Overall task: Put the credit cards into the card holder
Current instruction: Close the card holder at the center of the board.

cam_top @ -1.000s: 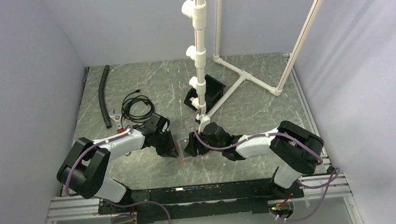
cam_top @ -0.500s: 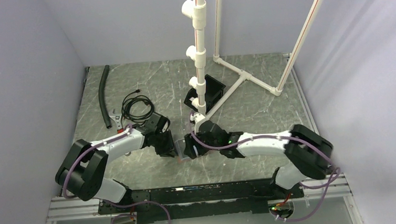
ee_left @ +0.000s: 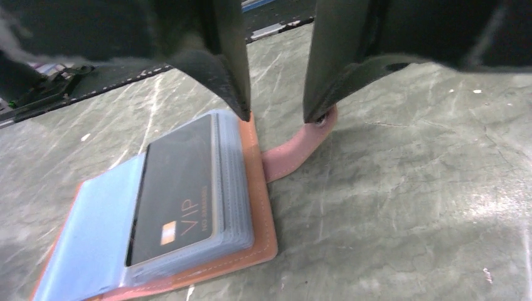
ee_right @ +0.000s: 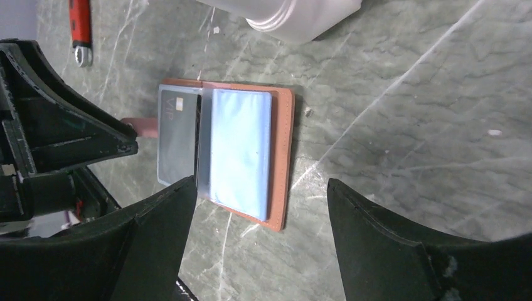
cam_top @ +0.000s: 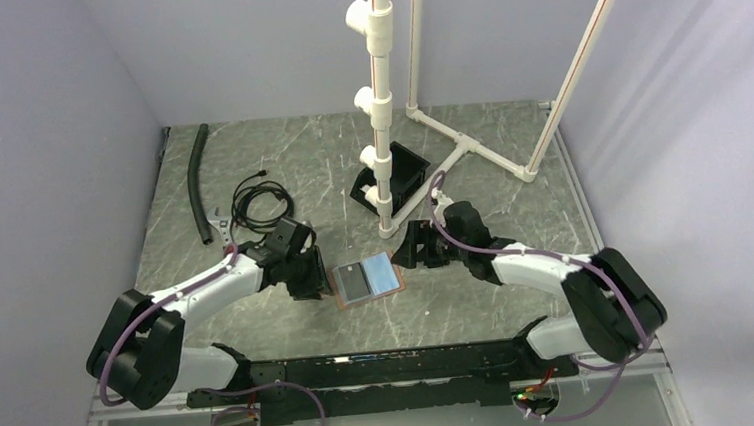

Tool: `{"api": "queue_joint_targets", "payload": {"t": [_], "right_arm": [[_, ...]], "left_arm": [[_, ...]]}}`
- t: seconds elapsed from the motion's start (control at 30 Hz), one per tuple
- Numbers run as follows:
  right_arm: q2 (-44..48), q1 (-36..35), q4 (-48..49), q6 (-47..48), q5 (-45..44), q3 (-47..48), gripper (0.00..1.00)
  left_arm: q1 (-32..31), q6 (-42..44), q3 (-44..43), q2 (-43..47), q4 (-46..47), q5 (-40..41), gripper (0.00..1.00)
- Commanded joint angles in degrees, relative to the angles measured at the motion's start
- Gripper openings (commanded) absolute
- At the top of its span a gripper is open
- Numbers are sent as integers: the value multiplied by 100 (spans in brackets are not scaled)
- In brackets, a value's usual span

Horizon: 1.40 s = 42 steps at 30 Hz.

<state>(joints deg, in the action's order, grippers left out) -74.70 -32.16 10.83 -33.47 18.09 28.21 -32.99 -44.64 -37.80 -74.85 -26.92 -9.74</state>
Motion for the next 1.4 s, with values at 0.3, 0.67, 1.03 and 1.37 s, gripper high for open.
{"api": "queue_joint_targets", "payload": {"t": [0.3, 0.67, 1.03, 1.37], "right_arm": [[-1833, 248, 2641, -960, 1308, -45, 74], [-1654, 3, 4261, -2262, 1969, -722, 65], [-908, -832, 3053, -1872, 1373, -230, 64], [-2026, -1217, 3694, -1947, 1183, -35, 62]], "left_arm": [[56, -73, 266, -384, 302, 4, 25], [43, 105, 26, -781, 540, -341, 19], [-338, -231, -135, -969, 950, -639, 18], [-307, -368, 204, -192, 299, -89, 35]]}}
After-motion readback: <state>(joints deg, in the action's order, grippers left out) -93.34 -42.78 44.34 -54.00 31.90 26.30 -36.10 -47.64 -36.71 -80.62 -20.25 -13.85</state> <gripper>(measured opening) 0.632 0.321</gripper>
